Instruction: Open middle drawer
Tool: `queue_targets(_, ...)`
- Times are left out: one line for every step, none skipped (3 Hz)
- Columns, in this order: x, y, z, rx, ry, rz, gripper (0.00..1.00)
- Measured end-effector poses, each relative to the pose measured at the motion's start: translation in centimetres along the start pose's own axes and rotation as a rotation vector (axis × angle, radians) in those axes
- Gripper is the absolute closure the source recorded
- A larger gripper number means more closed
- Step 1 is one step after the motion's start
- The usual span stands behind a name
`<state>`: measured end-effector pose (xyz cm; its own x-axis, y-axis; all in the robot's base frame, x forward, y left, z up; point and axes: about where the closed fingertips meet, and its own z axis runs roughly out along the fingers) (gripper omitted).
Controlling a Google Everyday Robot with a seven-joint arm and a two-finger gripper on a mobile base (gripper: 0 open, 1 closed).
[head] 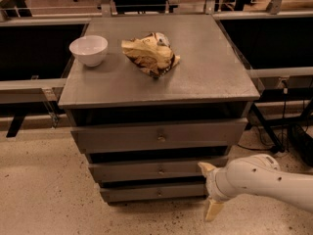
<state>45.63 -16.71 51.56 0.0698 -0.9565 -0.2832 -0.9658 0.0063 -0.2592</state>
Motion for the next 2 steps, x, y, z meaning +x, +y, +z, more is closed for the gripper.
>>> queue_targets(1.2, -2.1, 2.0, 0.020, -0.010, -0.063, 0.00)
queue_targets(2.4, -4.1, 3.7, 0.023, -0.052, -0.084, 0.00)
